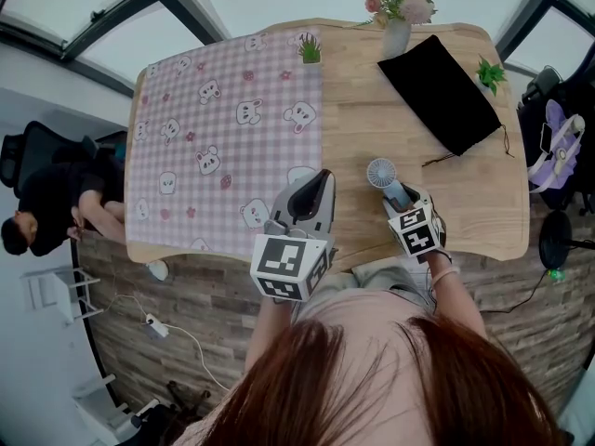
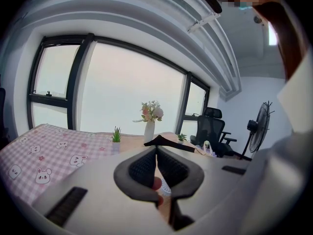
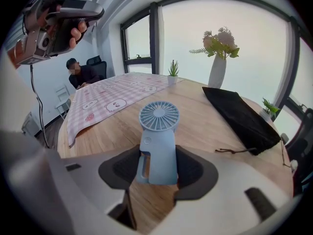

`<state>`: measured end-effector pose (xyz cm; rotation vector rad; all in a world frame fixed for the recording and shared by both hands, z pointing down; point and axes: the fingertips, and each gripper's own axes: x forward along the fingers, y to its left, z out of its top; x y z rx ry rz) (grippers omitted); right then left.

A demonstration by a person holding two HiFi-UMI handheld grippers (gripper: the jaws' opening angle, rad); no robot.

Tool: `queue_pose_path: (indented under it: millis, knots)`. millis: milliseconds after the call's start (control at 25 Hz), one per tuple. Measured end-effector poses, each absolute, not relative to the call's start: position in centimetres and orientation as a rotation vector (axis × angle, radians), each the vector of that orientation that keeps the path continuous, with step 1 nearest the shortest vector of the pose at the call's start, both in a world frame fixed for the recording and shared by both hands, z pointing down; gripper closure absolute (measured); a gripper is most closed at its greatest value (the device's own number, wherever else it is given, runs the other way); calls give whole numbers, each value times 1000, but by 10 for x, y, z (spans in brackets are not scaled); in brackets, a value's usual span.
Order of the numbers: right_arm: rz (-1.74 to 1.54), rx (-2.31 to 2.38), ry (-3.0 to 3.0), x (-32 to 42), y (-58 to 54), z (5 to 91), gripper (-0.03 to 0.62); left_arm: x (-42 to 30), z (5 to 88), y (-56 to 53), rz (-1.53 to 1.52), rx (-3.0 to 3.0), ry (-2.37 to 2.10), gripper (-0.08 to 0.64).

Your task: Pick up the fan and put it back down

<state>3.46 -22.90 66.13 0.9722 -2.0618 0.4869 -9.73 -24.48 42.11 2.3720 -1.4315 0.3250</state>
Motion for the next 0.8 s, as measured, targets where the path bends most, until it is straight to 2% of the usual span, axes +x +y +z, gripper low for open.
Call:
queue_pose_path:
  millis: [800]
  knots:
    - [564, 944, -2015, 33, -225, 674, 379, -102, 424, -246, 330, 2360, -1430, 546]
